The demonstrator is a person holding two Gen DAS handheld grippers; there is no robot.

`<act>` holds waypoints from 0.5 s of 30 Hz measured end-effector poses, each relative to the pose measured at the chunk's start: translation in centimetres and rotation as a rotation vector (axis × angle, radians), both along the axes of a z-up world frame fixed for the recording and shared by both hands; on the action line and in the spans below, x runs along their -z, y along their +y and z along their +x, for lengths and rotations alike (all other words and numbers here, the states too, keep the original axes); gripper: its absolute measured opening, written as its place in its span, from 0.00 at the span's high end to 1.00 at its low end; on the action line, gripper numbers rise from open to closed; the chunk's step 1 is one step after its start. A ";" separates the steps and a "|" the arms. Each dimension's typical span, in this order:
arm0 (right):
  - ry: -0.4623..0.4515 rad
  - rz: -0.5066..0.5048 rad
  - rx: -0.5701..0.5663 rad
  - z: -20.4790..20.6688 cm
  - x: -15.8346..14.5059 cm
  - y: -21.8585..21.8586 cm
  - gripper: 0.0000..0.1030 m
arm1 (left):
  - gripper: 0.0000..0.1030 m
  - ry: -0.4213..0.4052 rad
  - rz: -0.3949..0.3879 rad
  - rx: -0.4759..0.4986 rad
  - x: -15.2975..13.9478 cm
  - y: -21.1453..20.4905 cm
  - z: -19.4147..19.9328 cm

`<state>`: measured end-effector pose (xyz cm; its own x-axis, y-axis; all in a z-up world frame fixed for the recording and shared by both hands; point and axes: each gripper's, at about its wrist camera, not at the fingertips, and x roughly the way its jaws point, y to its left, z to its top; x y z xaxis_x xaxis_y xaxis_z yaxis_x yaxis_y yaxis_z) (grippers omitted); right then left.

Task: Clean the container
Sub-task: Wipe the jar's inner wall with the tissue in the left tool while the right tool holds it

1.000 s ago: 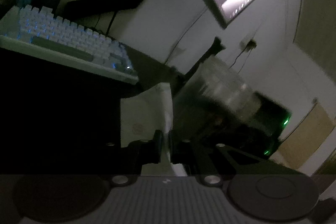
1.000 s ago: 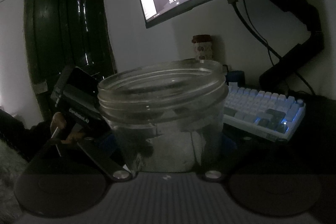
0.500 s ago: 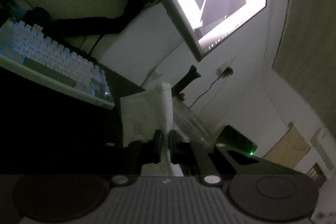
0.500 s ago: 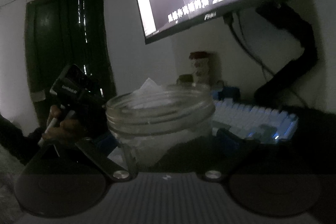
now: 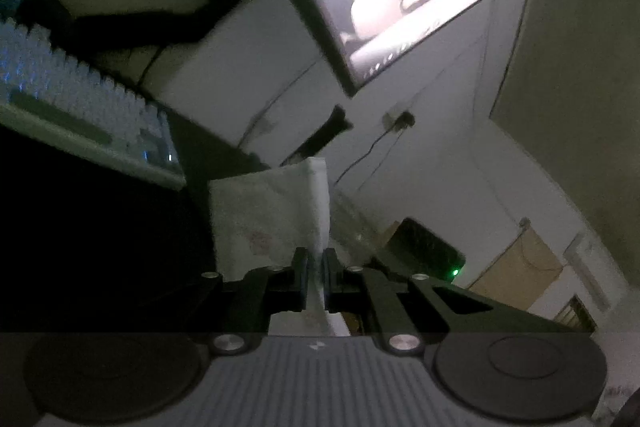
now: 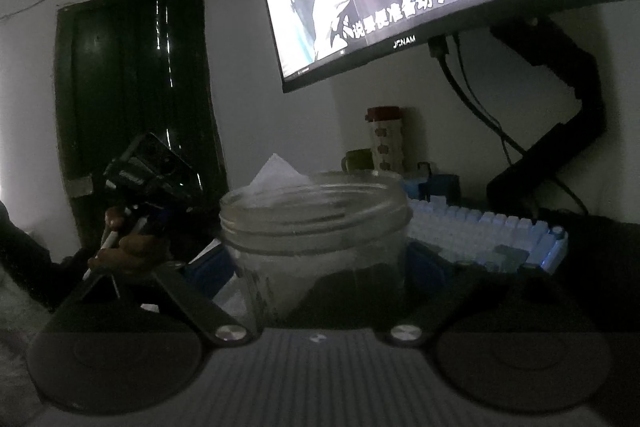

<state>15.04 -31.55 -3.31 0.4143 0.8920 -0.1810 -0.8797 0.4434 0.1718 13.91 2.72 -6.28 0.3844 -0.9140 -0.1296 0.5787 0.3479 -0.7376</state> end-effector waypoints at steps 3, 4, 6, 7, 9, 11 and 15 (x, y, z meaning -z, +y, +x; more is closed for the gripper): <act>0.003 0.000 0.004 0.1 0.1 0.0 0.10 | 0.94 0.020 0.027 0.004 0.9 -0.8 0.1; 0.009 0.003 0.006 0.2 0.1 -0.1 0.10 | 0.94 0.027 0.037 0.003 1.2 -1.0 0.2; 0.014 0.005 0.008 0.3 0.1 -0.1 0.10 | 0.94 0.039 0.031 -0.004 1.5 -0.9 0.3; 0.016 0.006 0.009 0.4 0.1 -0.1 0.10 | 0.94 0.039 0.031 -0.004 1.6 -0.9 0.3; 0.021 0.008 0.009 0.4 0.1 -0.1 0.10 | 0.94 0.042 0.034 -0.003 1.7 -0.8 0.3; 0.024 0.010 0.010 0.5 0.1 -0.2 0.10 | 0.94 0.065 0.033 -0.003 2.2 -0.6 0.5; 0.032 0.015 0.013 0.6 0.1 -0.2 0.10 | 0.94 0.118 0.034 -0.017 3.1 -0.2 1.1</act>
<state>15.69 -31.80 -3.46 0.4205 0.8891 -0.1805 -0.8677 0.4523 0.2065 15.04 2.56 -9.34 0.3799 -0.9018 -0.2058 0.4826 0.3831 -0.7876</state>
